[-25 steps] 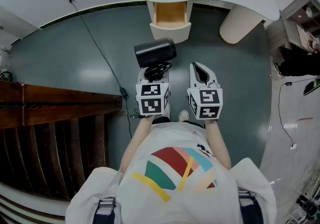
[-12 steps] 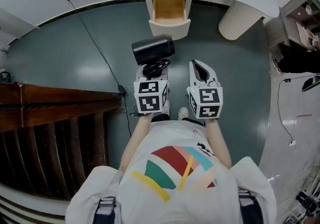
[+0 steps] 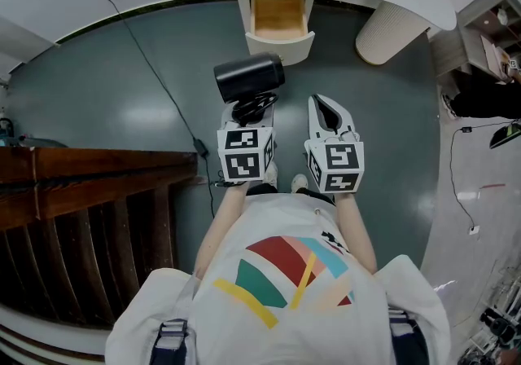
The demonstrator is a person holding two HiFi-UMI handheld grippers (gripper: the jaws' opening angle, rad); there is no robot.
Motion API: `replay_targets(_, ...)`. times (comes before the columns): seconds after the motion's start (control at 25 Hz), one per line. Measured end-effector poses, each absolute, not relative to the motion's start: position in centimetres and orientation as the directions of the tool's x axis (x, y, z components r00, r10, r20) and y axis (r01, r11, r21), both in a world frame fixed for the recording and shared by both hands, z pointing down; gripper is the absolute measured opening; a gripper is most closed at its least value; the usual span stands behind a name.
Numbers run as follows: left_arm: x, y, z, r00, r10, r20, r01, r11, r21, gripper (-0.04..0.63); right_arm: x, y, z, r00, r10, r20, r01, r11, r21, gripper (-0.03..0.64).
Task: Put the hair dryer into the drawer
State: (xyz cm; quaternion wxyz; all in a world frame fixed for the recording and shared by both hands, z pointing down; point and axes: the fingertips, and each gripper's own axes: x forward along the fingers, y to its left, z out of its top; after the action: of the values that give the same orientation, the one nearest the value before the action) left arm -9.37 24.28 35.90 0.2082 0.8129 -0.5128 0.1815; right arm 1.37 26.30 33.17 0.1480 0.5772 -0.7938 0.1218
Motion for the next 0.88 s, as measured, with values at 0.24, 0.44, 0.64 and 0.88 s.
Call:
replay_targets(0.24,-10.5,22.7,36.0,0.439,-0.746,0.501,-0.894,-0.418,0.160,0.166,0.0,25.1,33.7,-0.261,-0.885,0.386,-0.962,0.273,-0.024,0.009)
replay_targets(0.44,-11.5,22.0,36.3,0.452,-0.743,0.494,-0.889,-0.424,0.175,0.167,-0.9,24.9,33.8,-0.251,-0.888,0.386,-0.964,0.267,-0.013,0.009)
replay_targets(0.64,-12.0,21.1,36.8,0.450,-0.739,0.502,-0.890,-0.415,0.187,0.167,-1.0,24.1,33.9,-0.254,-0.888,0.383,-0.963,0.267,-0.020,0.009)
replay_targets(0.88,-12.6,18.5,37.3,0.432,-0.750,0.501,-0.900,-0.394,0.186,0.167,-1.4,21.7,34.2,-0.275,-0.887,0.370,-0.957,0.290,-0.017,0.009)
